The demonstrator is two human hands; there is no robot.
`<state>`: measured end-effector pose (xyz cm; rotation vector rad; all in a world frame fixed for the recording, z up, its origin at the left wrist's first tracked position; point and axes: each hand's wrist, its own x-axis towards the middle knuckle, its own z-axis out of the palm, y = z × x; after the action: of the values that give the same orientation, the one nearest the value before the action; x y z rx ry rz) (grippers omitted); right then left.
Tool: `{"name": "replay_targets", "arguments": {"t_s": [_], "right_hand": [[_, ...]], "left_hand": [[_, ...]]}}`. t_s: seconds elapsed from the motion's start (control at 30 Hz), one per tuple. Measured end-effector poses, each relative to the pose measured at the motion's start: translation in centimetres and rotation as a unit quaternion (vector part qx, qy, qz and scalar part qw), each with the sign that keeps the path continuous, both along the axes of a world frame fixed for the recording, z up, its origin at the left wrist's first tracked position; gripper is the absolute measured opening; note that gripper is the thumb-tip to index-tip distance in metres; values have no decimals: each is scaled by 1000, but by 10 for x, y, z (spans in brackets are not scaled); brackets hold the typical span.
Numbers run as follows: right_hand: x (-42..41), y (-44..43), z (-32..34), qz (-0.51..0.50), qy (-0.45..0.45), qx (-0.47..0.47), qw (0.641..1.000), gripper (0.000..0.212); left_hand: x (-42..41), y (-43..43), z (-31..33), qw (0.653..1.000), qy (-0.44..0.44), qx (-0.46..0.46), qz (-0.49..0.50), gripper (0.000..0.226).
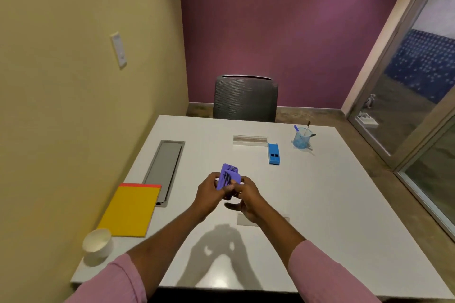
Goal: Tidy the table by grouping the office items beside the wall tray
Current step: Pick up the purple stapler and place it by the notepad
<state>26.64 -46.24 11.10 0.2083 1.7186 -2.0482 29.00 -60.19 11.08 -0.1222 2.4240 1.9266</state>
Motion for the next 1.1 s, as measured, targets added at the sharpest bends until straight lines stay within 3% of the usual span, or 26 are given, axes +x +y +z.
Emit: {"name": "replay_targets", "arguments": {"t_s": [0.17,0.43,0.53,0.67,0.93,1.1], "right_hand": [[10,-74,1,22,-5,-8,1000,23],[13,-152,7,14,-1,-7,1000,36],[10,-169,8,38,15,29,999,42],[3,-188,5,61,53,70,994,31],[-20,-221,-6,83,60,44,994,30],[-44,-242,-22,51,26,37,998,27]], "left_hand": [[10,-88,7,1000,-1,-12,-15,34],[20,-194,9,996,-40,-48,-62,36],[20,-216,13,993,-49,-60,-87,34],[14,-235,19,989,-60,-79,-106,30],[-11,-263,12,991,-59,-93,-73,24],[-36,-276,-3,996,-32,-78,41,21]]}}
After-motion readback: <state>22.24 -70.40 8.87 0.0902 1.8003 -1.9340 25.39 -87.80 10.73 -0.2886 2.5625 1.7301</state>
